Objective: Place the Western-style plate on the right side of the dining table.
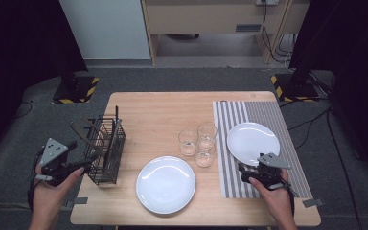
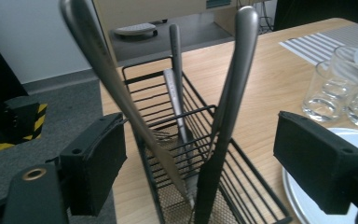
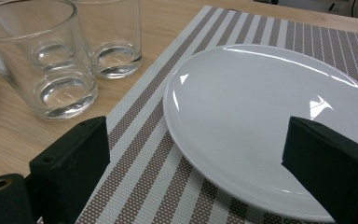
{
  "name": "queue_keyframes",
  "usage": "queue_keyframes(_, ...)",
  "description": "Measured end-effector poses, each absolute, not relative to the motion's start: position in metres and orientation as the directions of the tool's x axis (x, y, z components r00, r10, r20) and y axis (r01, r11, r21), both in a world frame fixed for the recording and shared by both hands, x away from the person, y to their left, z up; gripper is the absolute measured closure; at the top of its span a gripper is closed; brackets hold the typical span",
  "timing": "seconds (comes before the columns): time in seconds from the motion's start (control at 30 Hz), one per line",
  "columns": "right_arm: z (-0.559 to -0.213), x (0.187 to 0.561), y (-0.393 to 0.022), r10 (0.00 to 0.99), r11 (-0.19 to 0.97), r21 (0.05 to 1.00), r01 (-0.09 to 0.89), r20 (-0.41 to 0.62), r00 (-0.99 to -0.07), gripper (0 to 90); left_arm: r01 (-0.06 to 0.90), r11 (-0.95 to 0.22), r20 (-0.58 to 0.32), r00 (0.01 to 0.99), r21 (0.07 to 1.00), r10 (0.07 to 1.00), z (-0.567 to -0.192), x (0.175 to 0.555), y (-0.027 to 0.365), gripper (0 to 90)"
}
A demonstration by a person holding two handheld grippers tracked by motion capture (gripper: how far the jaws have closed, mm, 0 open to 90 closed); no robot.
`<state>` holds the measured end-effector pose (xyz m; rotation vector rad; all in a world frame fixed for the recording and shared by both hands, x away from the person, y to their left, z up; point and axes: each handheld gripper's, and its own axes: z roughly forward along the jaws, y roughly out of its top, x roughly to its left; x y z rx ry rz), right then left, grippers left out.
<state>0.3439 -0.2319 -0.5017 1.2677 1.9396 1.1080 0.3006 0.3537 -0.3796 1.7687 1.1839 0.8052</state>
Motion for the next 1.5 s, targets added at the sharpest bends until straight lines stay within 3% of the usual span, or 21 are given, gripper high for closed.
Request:
queue_keyframes(0.37, -0.502, 0.344, -0.232, 0.921, 0.212, 0.863, 0.459, -0.019, -0.390, 7.6, 0.415, -0.153, 0.016, 0.315, 0.897, 0.949, -0.388, 0.327, 0.370, 21.1)
queue_keyframes(0.67, -0.504, 0.345, -0.233, 0.922, 0.208, 0.861, 0.464, -0.015, -0.386, 7.7, 0.418, -0.142, 0.001, 0.319, 0.897, 0.948, -0.396, 0.341, 0.379, 30.3)
queue_keyframes(1.5, -0.506, 0.346, -0.235, 0.922, 0.204, 0.860, 0.468, -0.008, -0.387, 7.7, 0.401, -0.132, -0.008, 0.328, 0.907, 0.945, -0.403, 0.354, 0.378, 67.5)
